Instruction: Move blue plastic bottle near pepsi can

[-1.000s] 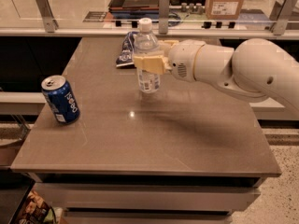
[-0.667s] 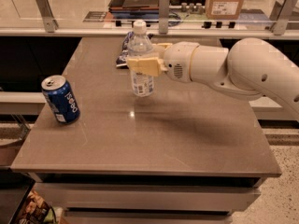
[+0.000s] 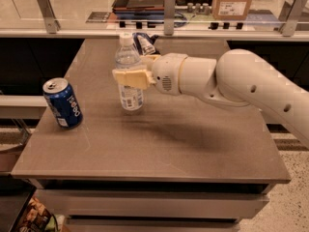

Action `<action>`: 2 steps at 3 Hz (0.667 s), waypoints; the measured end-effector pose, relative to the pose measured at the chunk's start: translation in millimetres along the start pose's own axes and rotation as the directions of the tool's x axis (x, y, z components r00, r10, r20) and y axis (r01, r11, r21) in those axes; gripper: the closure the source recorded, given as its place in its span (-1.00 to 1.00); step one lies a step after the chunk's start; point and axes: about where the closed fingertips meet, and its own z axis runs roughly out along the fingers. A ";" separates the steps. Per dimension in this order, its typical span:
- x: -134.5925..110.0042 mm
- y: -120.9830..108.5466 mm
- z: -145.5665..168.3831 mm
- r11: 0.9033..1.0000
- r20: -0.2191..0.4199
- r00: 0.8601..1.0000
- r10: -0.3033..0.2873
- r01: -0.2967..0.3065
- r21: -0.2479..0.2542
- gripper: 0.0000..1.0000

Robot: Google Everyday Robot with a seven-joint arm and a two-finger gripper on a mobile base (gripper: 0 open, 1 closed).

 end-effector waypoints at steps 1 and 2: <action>8.9 18.0 15.9 1.000 0.000 1.000 0.004 -0.004 -0.001 1.00; 15.4 36.7 31.3 1.000 0.003 1.000 0.007 -0.007 0.013 1.00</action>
Offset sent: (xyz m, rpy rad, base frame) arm -0.0301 0.0656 -0.0290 0.0085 0.0046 -0.0412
